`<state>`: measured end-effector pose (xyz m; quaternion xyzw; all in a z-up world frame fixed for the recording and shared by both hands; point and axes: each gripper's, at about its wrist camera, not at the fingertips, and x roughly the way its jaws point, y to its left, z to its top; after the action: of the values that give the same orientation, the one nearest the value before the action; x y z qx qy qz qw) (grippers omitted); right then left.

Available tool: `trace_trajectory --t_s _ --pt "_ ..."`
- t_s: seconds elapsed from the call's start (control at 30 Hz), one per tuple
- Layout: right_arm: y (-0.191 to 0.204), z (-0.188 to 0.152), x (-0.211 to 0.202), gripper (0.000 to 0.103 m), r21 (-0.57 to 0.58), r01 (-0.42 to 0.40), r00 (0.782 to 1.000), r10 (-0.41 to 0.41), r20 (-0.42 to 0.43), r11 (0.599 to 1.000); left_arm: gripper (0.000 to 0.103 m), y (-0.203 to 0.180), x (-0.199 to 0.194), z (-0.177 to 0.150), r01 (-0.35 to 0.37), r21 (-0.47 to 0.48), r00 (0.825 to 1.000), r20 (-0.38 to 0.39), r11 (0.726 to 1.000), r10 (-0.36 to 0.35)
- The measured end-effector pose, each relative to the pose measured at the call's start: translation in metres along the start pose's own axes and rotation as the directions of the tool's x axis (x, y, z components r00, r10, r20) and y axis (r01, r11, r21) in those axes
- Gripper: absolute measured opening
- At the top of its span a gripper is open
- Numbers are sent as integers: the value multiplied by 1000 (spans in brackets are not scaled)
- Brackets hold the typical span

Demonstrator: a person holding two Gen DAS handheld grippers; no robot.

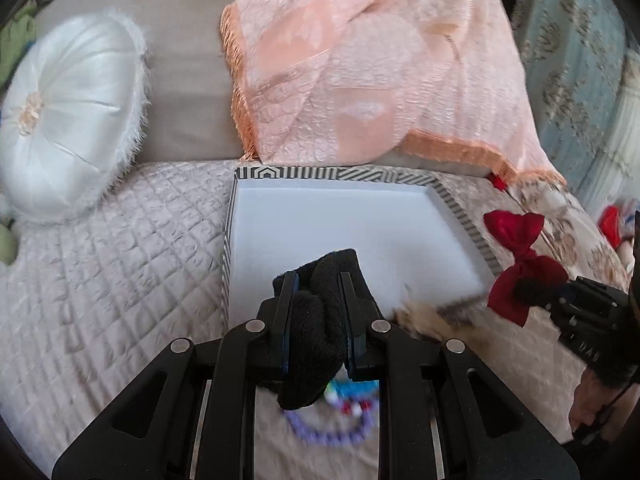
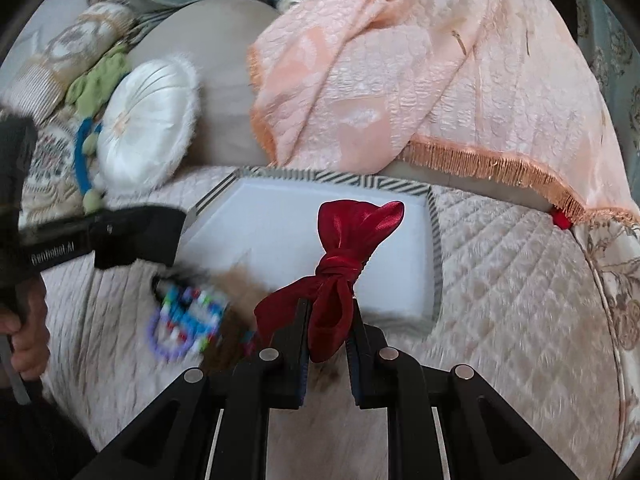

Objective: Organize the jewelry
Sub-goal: 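Drop red bow into striped box with right tool while left drops black pouch in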

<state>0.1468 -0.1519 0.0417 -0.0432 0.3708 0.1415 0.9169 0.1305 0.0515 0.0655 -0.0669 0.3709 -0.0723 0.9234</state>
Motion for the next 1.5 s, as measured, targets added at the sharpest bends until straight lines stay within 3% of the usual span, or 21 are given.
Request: trace_trajectory --t_s 0.2,0.3,0.43,0.53,0.67,0.87,1.03,1.17,1.27,1.4,1.5 --pt "-28 12 48 15 55 -8 999 10 -40 998 16 24 49 5 6 -92 999 -46 996 -10" --pt "-38 12 72 15 80 -31 994 39 -98 996 16 25 65 8 4 -97 998 -68 995 -11" --pt "-50 10 93 15 98 -1 986 18 -164 995 16 22 76 4 -44 -77 996 -78 996 38" --pt "-57 5 101 15 115 33 978 -9 -206 993 26 19 85 1 -82 -60 992 -103 995 75" --pt "-61 4 98 15 120 42 980 -17 -200 992 59 21 83 -3 -135 -67 987 -100 989 128" --pt "-70 3 91 15 187 -11 985 43 -166 982 61 32 75 -3 -112 -107 990 -102 988 101" --pt "-79 9 72 26 246 -27 995 51 -90 969 61 29 61 4 -100 -111 993 -69 989 93" --pt "-70 11 52 31 227 -32 998 43 -42 973 61 29 49 5 -96 -114 994 -56 989 90" --pt "-56 7 33 32 197 -85 996 89 -8 977 61 29 38 2 -90 -123 995 -55 988 84" --pt "-23 -5 20 43 83 -177 984 179 -12 981 61 28 13 -16 -99 -134 993 -75 986 89" --pt "9 -16 19 43 -40 -216 976 214 -41 976 61 33 -4 -31 -131 -164 988 -101 978 115"
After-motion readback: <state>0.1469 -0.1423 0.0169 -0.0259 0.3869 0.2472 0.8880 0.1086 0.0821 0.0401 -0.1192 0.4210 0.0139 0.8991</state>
